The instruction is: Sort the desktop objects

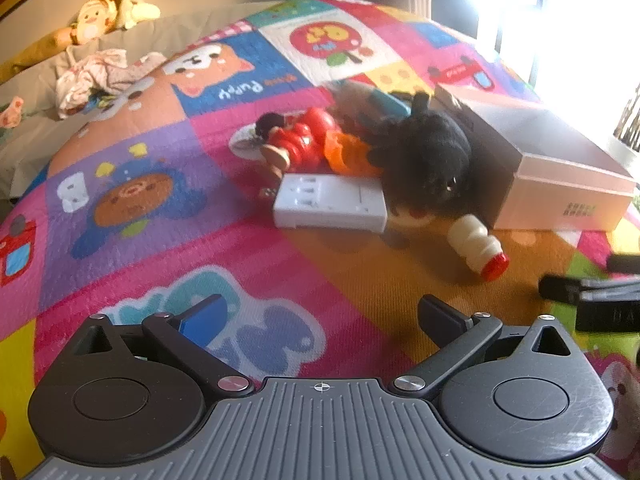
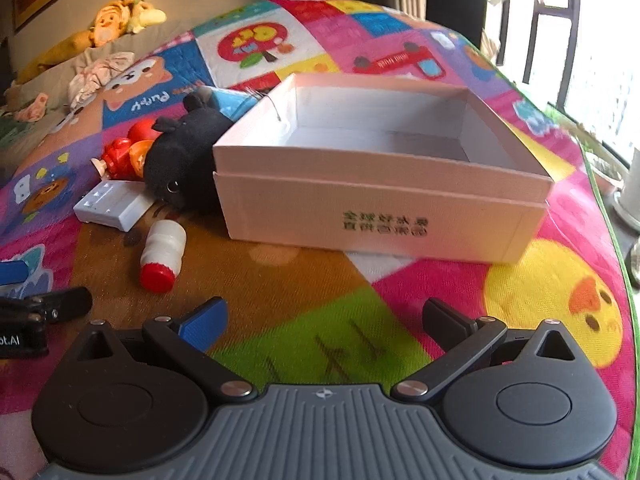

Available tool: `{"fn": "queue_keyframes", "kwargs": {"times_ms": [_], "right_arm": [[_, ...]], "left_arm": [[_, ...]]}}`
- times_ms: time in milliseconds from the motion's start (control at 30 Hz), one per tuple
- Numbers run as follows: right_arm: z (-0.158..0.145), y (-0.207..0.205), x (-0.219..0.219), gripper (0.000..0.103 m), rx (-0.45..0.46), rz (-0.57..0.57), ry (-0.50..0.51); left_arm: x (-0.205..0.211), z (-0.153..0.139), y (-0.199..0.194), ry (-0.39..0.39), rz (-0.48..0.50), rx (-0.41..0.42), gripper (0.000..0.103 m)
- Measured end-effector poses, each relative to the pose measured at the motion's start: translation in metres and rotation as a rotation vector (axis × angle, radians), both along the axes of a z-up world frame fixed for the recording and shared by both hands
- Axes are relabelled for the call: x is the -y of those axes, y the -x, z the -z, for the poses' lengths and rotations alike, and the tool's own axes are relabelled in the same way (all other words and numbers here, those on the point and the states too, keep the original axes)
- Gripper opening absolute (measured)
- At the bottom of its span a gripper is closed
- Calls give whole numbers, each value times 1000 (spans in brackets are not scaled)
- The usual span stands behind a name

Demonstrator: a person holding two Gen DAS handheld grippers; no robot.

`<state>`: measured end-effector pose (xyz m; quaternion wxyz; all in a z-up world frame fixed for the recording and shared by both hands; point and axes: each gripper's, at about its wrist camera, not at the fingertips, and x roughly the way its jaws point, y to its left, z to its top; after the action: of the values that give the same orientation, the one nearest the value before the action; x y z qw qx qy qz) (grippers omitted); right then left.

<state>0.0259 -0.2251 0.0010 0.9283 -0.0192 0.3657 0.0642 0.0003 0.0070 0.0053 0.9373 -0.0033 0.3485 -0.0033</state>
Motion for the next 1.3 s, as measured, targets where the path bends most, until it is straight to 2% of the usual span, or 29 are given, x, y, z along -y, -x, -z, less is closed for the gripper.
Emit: {"fn": "queue_keyframes", "kwargs": {"times_ms": [133, 433, 533, 600, 667, 700, 800, 1000, 1200, 1300], "right_arm": [[0, 13, -1, 103, 5, 26, 10], [-5, 6, -3, 103, -42, 10, 30], [-10, 2, -6, 103, -70, -60, 4], [-17, 8, -13, 101, -13, -99, -28], [-24, 16, -27, 84, 61, -170, -30], [-27, 19, -35, 71, 85, -220, -22], [-28, 18, -57, 49, 92, -289, 4], [-18, 3, -68, 21, 53, -293, 7], [-50, 22, -40, 21, 117, -271, -14], [-64, 25, -21, 21, 84, -253, -20]], "left_arm": [[-5, -3, -1, -51, -42, 22, 103], [-26, -5, 0, -27, -27, -29, 103], [-32, -9, 6, -15, -35, -15, 103], [-38, -11, 8, 0, -53, -4, 103], [-44, -13, 9, 28, -72, -2, 103], [-47, -13, 10, 42, -79, -3, 103], [-49, -13, 13, 56, -84, -5, 103], [-45, -7, 17, 60, -71, -28, 103], [-39, -4, 17, 57, -59, -31, 103], [-34, -4, 17, 61, -38, -30, 103]]}}
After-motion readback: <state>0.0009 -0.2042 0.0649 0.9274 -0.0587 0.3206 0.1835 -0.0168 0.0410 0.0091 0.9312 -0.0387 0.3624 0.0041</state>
